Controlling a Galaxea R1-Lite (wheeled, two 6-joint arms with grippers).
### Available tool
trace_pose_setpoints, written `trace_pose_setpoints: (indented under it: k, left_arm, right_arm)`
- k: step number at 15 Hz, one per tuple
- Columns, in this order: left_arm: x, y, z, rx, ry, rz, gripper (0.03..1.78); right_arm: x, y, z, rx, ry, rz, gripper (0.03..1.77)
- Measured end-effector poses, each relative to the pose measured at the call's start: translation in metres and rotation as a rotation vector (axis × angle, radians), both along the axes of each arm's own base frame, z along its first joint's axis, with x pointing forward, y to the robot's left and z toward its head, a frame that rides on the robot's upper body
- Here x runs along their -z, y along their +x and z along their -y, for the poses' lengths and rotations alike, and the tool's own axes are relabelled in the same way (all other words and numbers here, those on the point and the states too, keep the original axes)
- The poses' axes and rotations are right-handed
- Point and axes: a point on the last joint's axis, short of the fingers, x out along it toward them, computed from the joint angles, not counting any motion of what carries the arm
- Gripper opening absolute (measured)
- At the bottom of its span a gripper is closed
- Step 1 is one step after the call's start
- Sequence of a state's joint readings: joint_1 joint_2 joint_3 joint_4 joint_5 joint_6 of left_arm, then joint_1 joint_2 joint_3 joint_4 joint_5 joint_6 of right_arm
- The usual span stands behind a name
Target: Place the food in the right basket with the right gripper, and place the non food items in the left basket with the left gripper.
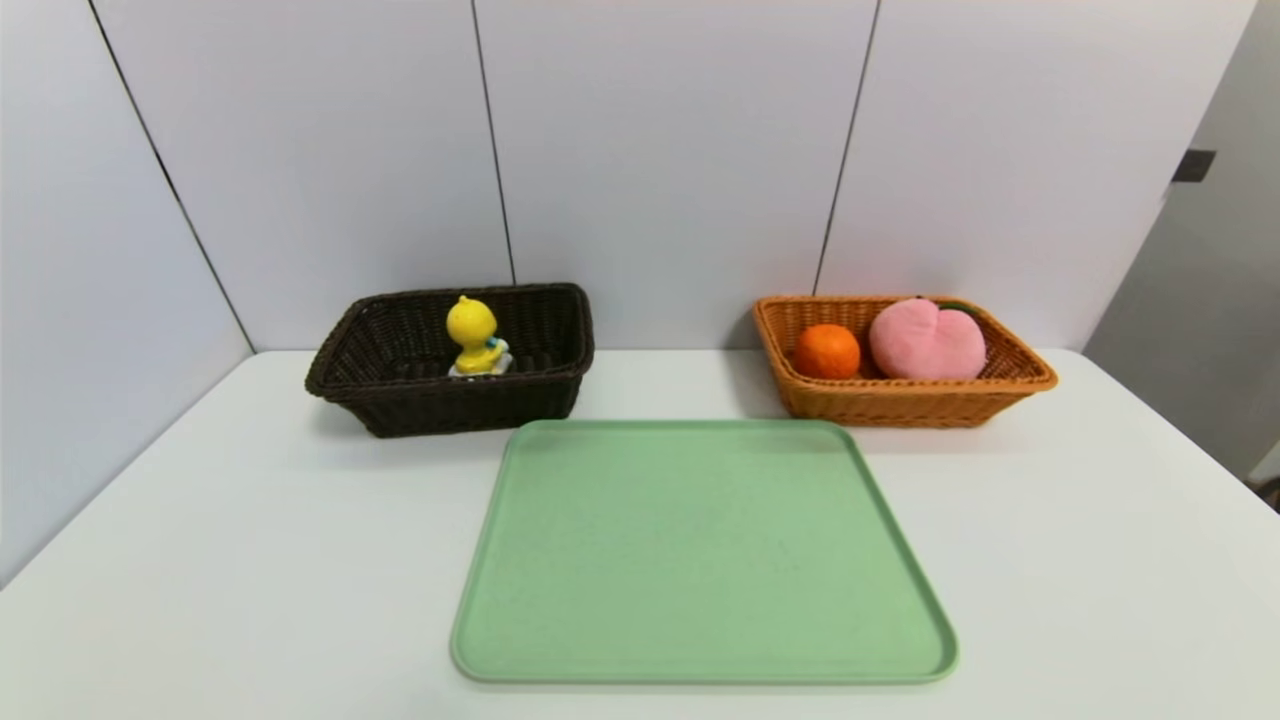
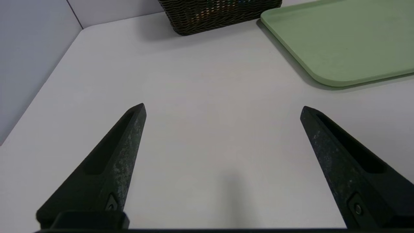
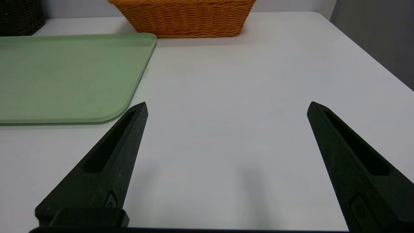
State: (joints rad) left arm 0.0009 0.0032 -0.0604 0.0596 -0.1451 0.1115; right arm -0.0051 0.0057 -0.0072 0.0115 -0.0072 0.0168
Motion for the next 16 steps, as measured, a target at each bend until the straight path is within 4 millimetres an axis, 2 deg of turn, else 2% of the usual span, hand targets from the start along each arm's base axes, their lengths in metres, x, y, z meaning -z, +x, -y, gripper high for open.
trace_pose_setpoints:
  k: [10,13,16]
  left_arm:
    - [0.0043,0.0032,-0.0023,-0.098,-0.249,0.009,1.69]
    - [0.0045,0.0032,-0.0025,-0.107,-0.169,0.016,1.69]
    - [0.0096,0.0044,-0.0024,-0.105,0.037,0.010,1.69]
  right_arm:
    - [0.0012,-0.0002,0.0001,0.004,0.001,0.004,1.70]
    - [0.0012,-0.0002,0.0002,0.005,0.001,0.004,1.70]
    - [0.0012,-0.0002,0.0001,0.005,0.001,0.004,1.70]
